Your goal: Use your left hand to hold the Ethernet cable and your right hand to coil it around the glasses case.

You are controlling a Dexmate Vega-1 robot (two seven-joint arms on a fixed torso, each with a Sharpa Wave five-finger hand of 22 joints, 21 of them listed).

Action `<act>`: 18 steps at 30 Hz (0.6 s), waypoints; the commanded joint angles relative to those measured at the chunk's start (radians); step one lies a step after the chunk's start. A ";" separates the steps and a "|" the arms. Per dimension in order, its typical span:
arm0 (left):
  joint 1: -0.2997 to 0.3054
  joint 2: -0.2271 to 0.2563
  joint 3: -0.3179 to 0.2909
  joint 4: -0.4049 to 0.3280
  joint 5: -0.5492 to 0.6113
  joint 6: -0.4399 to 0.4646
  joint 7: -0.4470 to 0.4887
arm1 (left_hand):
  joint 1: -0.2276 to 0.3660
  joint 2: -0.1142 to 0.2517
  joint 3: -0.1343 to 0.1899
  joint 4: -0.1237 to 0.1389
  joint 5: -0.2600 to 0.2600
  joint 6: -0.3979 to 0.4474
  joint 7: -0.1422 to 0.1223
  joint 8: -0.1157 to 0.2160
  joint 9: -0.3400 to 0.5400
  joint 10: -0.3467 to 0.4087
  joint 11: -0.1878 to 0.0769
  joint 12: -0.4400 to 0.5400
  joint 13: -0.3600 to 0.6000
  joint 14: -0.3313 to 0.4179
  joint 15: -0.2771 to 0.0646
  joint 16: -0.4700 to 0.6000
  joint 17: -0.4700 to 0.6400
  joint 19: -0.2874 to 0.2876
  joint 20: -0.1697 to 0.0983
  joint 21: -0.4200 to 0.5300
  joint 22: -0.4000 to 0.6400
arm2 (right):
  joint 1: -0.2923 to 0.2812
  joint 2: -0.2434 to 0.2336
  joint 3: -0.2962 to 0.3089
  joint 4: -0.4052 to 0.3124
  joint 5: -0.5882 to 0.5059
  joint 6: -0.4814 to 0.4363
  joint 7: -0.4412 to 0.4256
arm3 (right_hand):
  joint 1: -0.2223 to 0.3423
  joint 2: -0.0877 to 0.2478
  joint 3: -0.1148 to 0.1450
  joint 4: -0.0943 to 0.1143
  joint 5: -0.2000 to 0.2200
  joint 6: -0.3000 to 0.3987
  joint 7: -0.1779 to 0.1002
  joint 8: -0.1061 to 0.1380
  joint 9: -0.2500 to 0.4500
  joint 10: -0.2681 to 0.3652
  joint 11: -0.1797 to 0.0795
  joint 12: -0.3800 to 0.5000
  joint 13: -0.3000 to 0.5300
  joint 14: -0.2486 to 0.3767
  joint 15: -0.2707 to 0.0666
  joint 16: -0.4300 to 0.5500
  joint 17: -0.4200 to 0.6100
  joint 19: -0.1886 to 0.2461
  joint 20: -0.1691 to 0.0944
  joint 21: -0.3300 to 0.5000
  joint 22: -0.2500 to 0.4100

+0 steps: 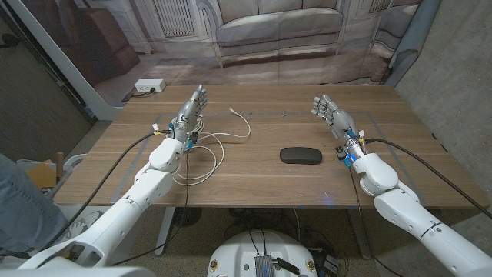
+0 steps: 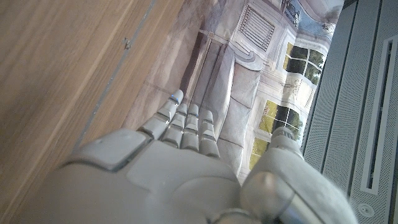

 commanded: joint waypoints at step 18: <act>-0.027 0.017 0.064 -0.044 0.104 0.075 0.051 | 0.041 0.012 0.010 -0.023 -0.005 0.019 0.005 -0.018 0.003 0.004 0.007 -0.021 0.002 -0.003 -0.006 -0.018 0.002 -0.032 -0.002 -0.027 -0.001 | -0.090 -0.101 0.009 -0.054 -0.271 0.048 -0.159 | 0.051 0.036 0.028 -0.021 0.014 0.028 -0.021 0.006 0.005 0.044 -0.013 0.013 0.005 0.027 -0.011 0.000 0.002 0.017 -0.027 -0.007 0.004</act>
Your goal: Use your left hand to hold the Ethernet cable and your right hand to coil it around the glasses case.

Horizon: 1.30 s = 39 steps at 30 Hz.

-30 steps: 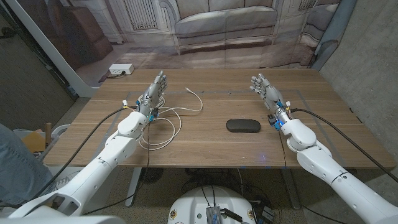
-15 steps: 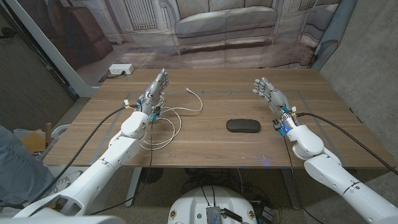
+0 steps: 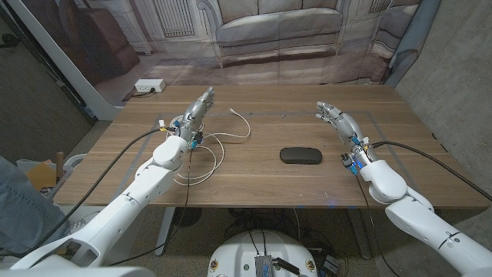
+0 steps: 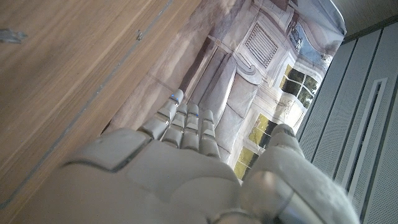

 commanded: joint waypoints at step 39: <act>0.104 0.035 -0.030 -0.139 0.053 -0.001 0.114 | 0.040 0.017 0.006 -0.020 -0.015 0.004 -0.014 -0.024 0.003 -0.022 -0.016 -0.031 0.003 -0.037 -0.009 -0.025 0.002 -0.078 0.014 -0.045 0.001 | -0.108 -0.167 0.006 -0.114 -0.457 -0.146 -0.248 | 0.183 0.032 0.085 -0.058 0.006 0.042 -0.046 0.003 0.014 -0.006 -0.032 -0.017 0.008 0.029 -0.034 -0.016 0.001 0.026 -0.033 -0.038 0.002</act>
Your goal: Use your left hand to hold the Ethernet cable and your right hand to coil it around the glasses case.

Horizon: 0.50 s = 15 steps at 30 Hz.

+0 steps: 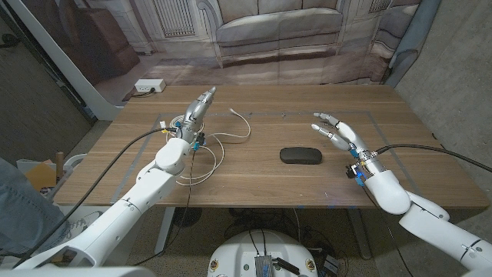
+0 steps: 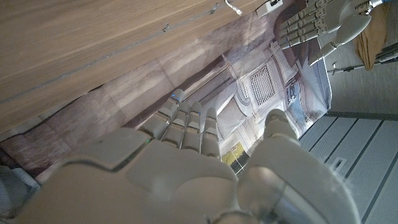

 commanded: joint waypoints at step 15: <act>0.046 0.019 -0.017 -0.047 -0.002 -0.002 0.017 | 0.009 0.005 0.001 -0.007 -0.006 0.008 -0.009 -0.003 0.004 0.003 -0.004 -0.001 0.003 -0.006 -0.003 -0.001 0.003 -0.016 0.014 -0.005 0.002 | -0.063 -0.090 -0.001 -0.121 -0.157 -0.195 -0.059 | 0.131 -0.026 0.053 -0.005 0.005 -0.033 0.010 -0.007 0.007 -0.007 -0.001 -0.002 0.007 -0.044 -0.008 -0.016 0.002 -0.019 -0.040 -0.036 0.002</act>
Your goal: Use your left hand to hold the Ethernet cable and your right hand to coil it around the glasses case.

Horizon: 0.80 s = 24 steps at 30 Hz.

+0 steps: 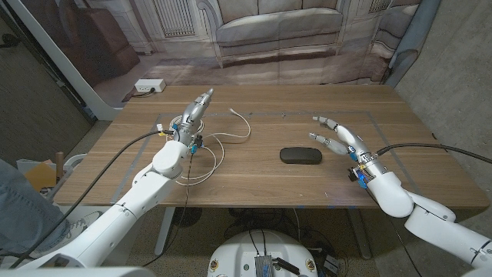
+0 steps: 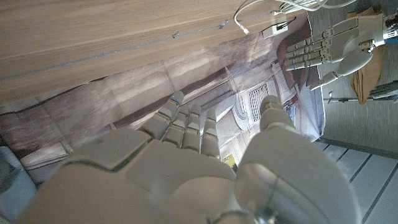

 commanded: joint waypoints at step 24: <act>0.016 -0.014 0.005 -0.005 0.000 -0.028 0.001 | 0.008 0.007 -0.003 -0.007 -0.010 -0.059 -0.005 -0.028 0.004 -0.023 -0.014 -0.014 0.004 -0.026 -0.005 -0.004 0.003 -0.016 0.011 -0.005 0.002 | -0.017 -0.118 -0.046 -0.169 -0.130 -0.385 0.085 | 0.133 -0.062 0.042 0.016 -0.001 -0.091 -0.008 -0.010 -0.002 -0.074 -0.039 -0.022 0.000 -0.087 0.011 -0.008 0.003 -0.056 -0.037 -0.036 0.006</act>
